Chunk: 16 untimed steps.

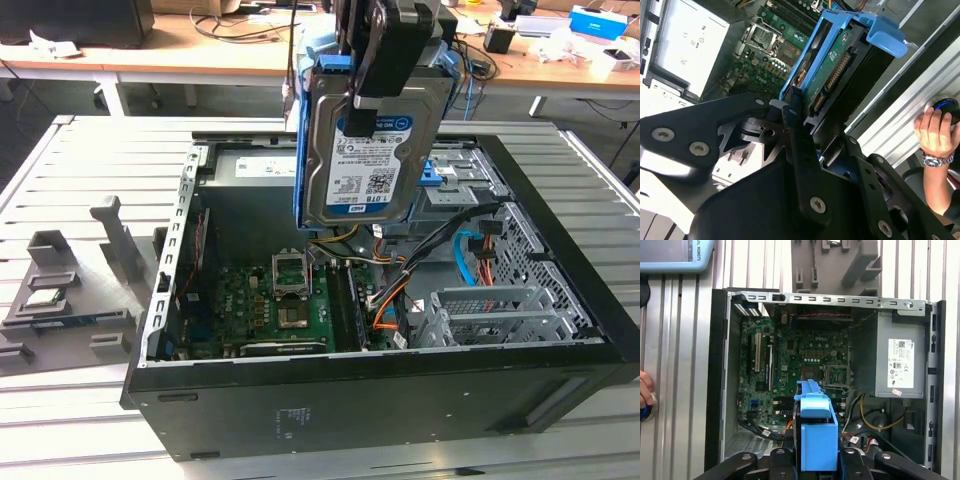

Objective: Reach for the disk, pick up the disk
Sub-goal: 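Pick up the disk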

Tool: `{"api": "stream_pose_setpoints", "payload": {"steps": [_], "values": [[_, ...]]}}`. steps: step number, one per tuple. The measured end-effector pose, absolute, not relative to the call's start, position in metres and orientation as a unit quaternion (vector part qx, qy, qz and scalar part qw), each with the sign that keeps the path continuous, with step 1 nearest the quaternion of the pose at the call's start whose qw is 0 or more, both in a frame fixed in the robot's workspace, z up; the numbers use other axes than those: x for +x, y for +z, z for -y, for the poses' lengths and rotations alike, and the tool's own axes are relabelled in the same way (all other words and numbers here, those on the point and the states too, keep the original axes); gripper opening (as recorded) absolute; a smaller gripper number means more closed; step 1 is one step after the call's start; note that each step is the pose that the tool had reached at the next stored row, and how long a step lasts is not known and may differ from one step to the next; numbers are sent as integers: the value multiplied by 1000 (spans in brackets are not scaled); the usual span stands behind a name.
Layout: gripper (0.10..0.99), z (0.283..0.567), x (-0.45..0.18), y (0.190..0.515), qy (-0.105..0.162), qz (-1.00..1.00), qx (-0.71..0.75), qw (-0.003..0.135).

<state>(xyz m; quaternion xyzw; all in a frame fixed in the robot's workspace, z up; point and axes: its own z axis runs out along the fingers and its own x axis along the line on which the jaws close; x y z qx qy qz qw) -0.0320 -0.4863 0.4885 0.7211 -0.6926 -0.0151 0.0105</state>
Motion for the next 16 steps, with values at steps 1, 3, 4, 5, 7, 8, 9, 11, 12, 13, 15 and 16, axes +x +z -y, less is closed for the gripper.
{"api": "stream_pose_setpoints", "payload": {"steps": [1, 3, 4, 5, 7, 8, 9, 11, 12, 13, 15, 16], "values": [[365, 489, -32, 488, -15, 693, 721, 10], [365, 495, -32, 488, -15, 693, 721, 10], [365, 499, -32, 488, -15, 693, 721, 10], [365, 503, -32, 488, -15, 693, 721, 10], [365, 508, -32, 488, -15, 693, 721, 10], [365, 510, -32, 488, -15, 693, 721, 10], [365, 514, -32, 488, -15, 693, 721, 11], [365, 521, -32, 488, -15, 693, 721, 10], [365, 524, -32, 488, -15, 693, 721, 10], [365, 527, -32, 488, -15, 693, 721, 10], [365, 532, -32, 488, -15, 693, 721, 10], [365, 537, -32, 488, -15, 693, 721, 10]]}}
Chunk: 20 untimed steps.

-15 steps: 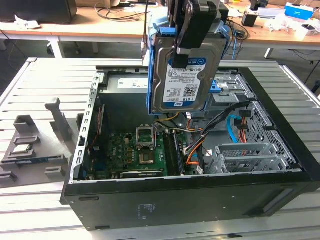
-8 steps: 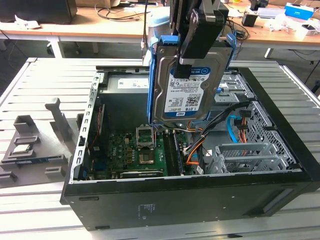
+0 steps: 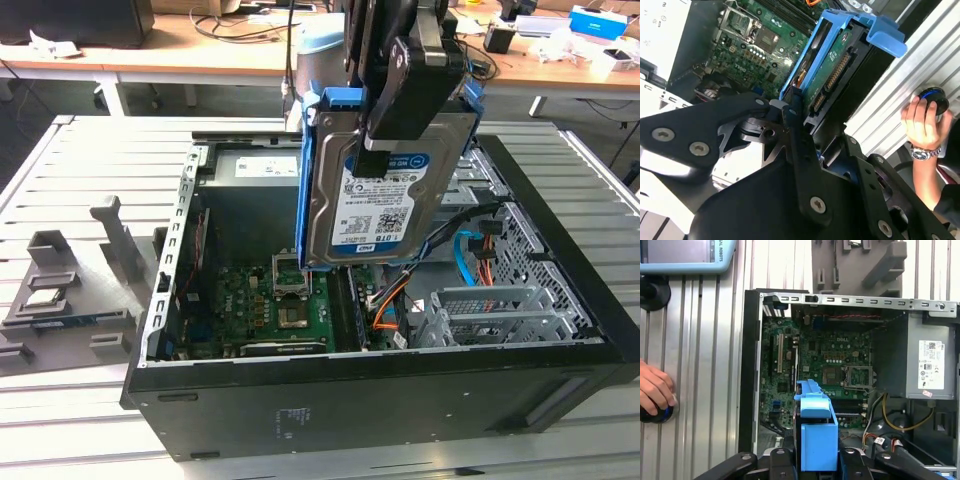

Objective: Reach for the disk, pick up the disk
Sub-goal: 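Pick up the disk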

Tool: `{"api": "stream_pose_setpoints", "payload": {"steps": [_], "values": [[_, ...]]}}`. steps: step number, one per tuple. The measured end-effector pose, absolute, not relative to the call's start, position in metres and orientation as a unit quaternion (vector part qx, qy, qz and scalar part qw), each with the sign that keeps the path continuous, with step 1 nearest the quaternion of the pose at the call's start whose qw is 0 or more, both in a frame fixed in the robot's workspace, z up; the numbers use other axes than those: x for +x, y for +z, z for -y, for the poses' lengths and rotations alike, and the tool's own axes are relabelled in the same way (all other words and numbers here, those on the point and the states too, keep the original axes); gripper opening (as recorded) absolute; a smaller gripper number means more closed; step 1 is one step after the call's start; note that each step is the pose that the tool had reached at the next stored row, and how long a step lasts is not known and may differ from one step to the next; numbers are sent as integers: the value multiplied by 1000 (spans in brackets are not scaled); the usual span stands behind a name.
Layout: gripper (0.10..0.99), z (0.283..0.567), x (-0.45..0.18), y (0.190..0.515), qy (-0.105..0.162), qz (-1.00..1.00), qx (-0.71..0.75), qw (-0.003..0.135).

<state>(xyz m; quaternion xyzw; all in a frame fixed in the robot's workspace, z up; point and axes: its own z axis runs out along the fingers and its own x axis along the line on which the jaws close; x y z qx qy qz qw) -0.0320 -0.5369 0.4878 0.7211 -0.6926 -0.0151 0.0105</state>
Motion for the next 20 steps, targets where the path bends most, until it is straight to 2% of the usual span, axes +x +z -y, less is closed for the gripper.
{"api": "stream_pose_setpoints", "payload": {"steps": [8, 20], "values": [[365, 569, -32, 486, -15, 699, 715, 10], [365, 566, 7, 479, -18, 714, 699, 13]]}}
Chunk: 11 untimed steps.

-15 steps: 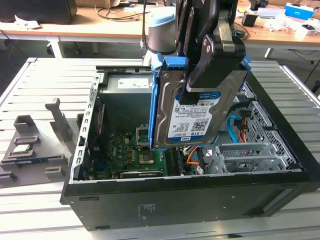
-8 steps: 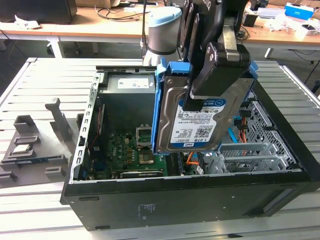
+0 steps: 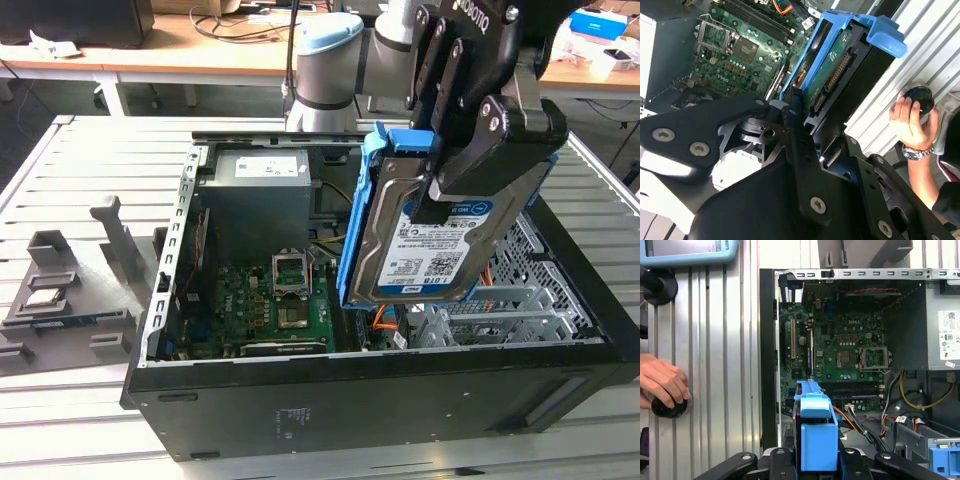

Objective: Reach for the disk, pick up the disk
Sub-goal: 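Pick up the disk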

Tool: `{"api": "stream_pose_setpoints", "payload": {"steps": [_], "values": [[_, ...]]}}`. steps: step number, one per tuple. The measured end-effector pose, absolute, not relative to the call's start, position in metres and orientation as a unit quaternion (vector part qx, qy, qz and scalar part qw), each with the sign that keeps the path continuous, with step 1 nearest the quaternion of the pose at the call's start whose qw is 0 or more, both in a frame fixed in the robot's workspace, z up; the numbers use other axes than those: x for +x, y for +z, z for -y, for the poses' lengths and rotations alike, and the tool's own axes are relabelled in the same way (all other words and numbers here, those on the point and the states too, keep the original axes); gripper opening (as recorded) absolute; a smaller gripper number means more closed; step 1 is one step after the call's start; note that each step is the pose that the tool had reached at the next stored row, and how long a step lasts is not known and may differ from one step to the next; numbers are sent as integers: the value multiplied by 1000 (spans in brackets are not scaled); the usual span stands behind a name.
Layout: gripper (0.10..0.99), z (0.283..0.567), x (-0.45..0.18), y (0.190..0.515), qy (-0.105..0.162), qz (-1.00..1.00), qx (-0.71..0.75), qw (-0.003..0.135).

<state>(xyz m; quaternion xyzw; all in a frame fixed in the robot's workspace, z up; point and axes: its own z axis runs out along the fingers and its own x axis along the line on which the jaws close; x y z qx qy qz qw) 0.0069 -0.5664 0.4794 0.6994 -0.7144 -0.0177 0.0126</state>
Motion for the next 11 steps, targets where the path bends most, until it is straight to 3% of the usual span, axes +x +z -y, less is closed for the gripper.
{"api": "stream_pose_setpoints", "payload": {"steps": [11], "values": [[365, 557, 38, 463, -22, 714, 699, 19]]}}
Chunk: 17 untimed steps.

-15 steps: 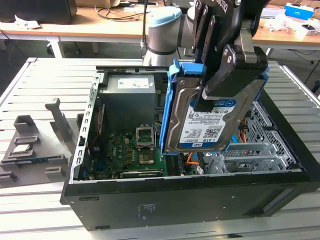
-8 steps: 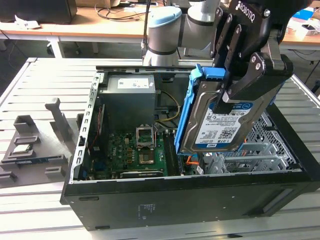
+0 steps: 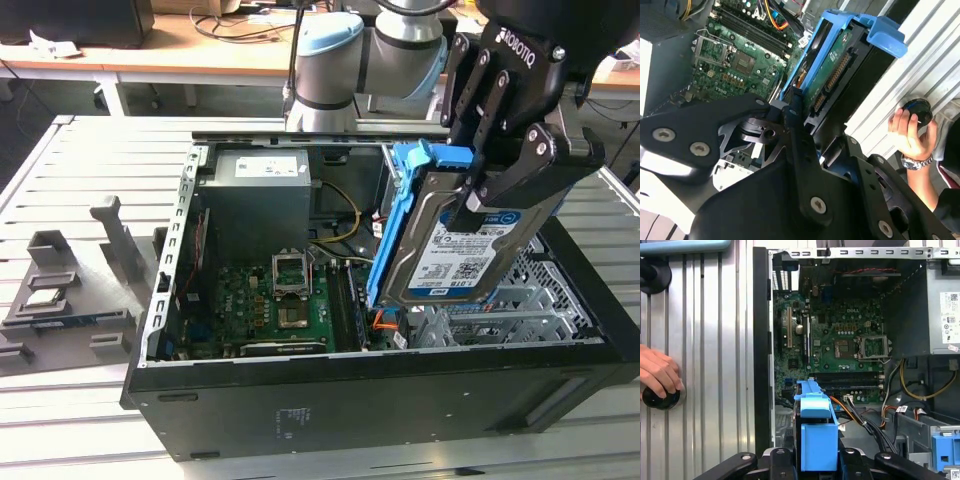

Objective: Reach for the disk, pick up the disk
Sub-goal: 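Pick up the disk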

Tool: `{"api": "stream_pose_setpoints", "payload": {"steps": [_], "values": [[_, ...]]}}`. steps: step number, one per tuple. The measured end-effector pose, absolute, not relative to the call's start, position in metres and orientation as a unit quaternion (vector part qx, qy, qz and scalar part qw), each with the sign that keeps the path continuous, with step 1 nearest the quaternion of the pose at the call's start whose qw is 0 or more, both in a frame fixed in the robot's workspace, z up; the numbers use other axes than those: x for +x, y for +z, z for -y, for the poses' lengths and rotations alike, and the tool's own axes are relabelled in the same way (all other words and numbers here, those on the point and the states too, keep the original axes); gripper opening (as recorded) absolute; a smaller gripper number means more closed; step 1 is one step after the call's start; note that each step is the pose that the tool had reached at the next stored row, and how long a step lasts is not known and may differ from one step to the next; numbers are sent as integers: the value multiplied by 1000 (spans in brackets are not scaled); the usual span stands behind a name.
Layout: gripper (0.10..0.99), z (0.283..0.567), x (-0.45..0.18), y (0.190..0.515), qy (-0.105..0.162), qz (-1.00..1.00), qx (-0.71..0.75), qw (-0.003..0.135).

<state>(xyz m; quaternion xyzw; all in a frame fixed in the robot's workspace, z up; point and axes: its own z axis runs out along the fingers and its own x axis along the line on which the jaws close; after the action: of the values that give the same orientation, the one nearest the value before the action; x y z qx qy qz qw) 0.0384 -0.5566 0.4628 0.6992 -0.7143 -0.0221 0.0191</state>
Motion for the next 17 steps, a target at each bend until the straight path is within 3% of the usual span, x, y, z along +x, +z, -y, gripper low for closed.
{"api": "stream_pose_setpoints", "payload": {"steps": [17], "values": [[365, 540, 118, 455, -27, 714, 699, 27]]}}
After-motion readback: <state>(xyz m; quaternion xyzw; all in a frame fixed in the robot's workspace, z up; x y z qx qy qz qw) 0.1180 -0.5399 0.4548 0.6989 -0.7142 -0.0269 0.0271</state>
